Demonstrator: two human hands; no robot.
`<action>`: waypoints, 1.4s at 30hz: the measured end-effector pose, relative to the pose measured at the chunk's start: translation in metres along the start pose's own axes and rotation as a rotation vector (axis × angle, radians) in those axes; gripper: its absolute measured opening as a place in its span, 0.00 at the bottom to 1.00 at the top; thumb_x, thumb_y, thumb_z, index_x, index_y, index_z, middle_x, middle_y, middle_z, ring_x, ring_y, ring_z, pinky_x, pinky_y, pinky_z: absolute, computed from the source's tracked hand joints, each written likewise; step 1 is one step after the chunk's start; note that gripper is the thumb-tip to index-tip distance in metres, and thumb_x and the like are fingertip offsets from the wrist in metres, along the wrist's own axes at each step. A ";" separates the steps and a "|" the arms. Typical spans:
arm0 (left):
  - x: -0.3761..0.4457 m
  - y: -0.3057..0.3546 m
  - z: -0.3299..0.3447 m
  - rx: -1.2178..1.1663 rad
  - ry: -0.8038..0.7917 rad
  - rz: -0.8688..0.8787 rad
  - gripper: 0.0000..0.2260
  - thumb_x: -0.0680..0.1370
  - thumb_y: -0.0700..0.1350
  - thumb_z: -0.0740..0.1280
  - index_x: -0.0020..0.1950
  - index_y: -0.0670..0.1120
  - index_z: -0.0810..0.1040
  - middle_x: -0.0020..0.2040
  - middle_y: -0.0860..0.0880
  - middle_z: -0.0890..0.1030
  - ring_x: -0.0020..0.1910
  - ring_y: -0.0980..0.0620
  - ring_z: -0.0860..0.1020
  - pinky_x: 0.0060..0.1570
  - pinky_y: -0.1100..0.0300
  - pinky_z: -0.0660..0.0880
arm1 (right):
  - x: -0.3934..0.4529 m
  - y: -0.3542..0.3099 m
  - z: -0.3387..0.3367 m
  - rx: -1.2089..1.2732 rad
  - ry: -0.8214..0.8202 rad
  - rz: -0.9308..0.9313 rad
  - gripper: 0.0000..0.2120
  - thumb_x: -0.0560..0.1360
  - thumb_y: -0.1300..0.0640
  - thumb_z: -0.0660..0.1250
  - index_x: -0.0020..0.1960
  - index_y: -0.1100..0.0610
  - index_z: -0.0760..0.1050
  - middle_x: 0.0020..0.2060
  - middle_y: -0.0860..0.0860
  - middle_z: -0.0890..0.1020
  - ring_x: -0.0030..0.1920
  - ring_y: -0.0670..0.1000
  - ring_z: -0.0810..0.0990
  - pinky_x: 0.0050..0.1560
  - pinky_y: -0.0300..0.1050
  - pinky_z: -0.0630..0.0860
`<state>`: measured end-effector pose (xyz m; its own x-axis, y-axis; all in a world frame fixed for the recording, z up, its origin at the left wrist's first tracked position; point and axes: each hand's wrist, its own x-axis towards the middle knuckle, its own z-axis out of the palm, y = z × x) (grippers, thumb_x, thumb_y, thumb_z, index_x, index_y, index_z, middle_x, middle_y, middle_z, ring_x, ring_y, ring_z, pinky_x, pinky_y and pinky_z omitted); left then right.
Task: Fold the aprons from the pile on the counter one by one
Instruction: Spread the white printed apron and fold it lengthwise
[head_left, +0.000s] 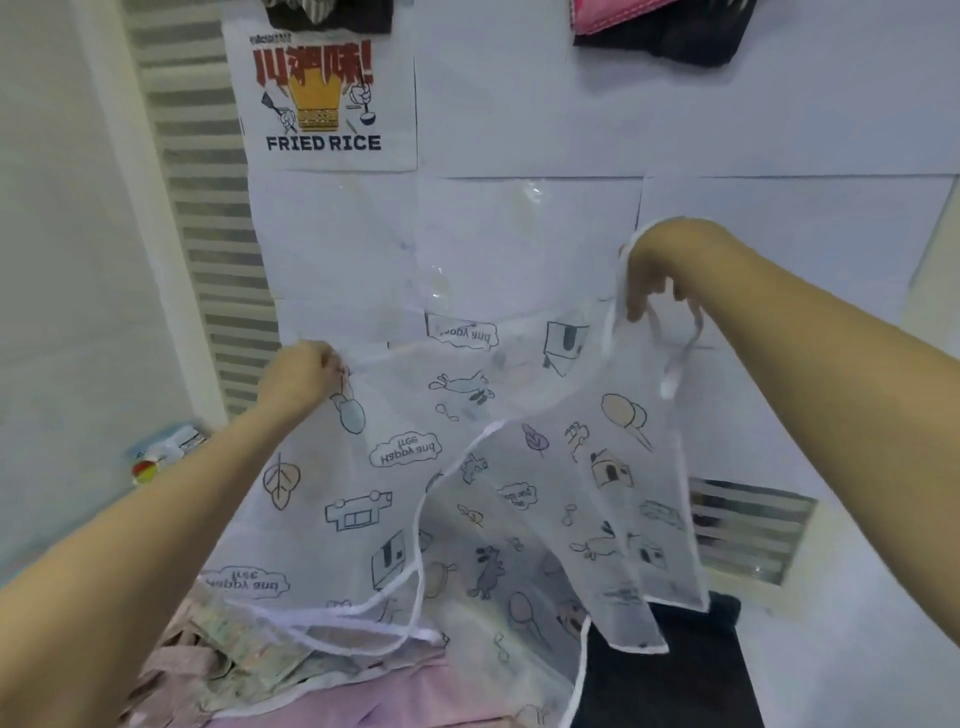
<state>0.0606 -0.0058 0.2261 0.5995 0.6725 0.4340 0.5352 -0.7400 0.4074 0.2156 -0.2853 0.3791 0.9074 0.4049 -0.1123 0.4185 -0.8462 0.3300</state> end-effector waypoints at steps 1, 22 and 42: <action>0.005 -0.003 -0.006 0.026 0.022 -0.017 0.11 0.80 0.40 0.58 0.48 0.37 0.79 0.48 0.36 0.79 0.46 0.39 0.75 0.40 0.54 0.66 | -0.008 -0.002 -0.006 -0.008 -0.050 -0.021 0.23 0.76 0.53 0.68 0.67 0.60 0.70 0.56 0.54 0.80 0.55 0.56 0.79 0.55 0.50 0.75; 0.031 -0.004 -0.079 0.562 -0.017 -0.109 0.11 0.77 0.32 0.57 0.56 0.35 0.75 0.55 0.38 0.78 0.55 0.38 0.76 0.46 0.53 0.70 | 0.031 -0.013 0.077 1.137 -0.355 -0.053 0.31 0.80 0.46 0.59 0.70 0.68 0.60 0.66 0.68 0.69 0.35 0.59 0.81 0.36 0.49 0.82; 0.006 0.056 -0.120 -0.530 -0.238 0.206 0.18 0.82 0.48 0.58 0.32 0.49 0.62 0.30 0.52 0.64 0.31 0.55 0.62 0.40 0.62 0.63 | 0.034 -0.141 0.113 0.201 0.597 -0.230 0.57 0.70 0.48 0.74 0.75 0.61 0.31 0.74 0.66 0.44 0.59 0.58 0.74 0.39 0.44 0.70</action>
<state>0.0226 -0.0422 0.3483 0.8081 0.4498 0.3805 0.0618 -0.7070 0.7045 0.1922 -0.1913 0.2233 0.6419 0.6556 0.3978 0.6499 -0.7404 0.1717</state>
